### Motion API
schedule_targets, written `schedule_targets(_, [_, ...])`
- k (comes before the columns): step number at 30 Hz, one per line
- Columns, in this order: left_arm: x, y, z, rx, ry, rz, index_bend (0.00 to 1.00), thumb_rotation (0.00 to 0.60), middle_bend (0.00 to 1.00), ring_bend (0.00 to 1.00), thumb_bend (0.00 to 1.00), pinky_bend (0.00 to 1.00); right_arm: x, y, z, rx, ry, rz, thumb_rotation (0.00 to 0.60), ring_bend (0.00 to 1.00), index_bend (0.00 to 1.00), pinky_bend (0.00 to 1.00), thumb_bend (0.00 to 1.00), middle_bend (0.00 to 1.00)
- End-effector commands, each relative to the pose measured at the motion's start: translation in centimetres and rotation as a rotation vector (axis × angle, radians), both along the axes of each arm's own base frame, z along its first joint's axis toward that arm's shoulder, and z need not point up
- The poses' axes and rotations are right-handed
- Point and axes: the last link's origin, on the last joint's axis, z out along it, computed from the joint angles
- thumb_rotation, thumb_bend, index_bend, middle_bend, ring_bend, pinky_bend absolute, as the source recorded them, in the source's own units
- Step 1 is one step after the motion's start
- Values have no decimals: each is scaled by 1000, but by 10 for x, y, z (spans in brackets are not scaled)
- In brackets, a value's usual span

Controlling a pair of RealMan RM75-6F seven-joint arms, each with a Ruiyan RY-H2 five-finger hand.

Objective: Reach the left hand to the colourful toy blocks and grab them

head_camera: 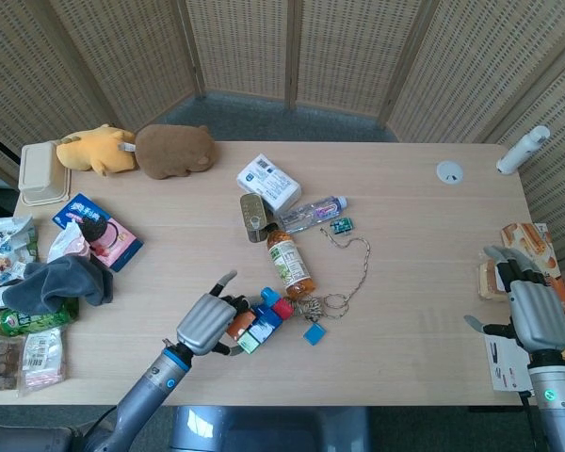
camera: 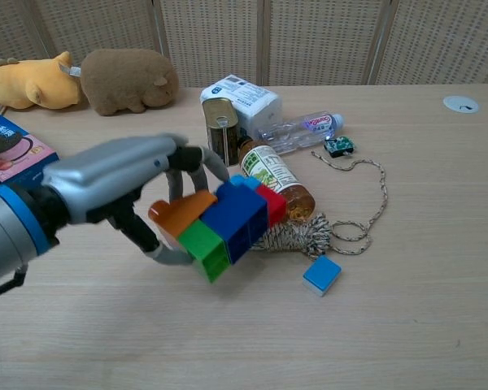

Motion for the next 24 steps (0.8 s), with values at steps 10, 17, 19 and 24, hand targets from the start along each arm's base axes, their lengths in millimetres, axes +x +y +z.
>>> schedule_targets(10, [30, 38, 112, 278, -229, -36, 417, 600, 551, 624, 0, 0, 3, -1, -5, 5, -23, 23, 600, 0, 0, 0, 31, 0])
schedule_targets(17, [42, 49, 150, 355, -317, -41, 418, 600, 547, 624, 0, 0, 2, -2, -11, 14, -39, 27, 600, 0, 0, 0, 31, 0])
schedule_targets(19, [44, 50, 153, 359, -319, -43, 419, 600, 545, 623, 0, 0, 2, -2, -13, 20, -42, 28, 600, 0, 0, 0, 30, 0])
schedule_targets(24, [47, 50, 153, 353, -318, -48, 419, 600, 543, 621, 0, 0, 0, -1, -14, 21, -45, 27, 600, 0, 0, 0, 30, 0])
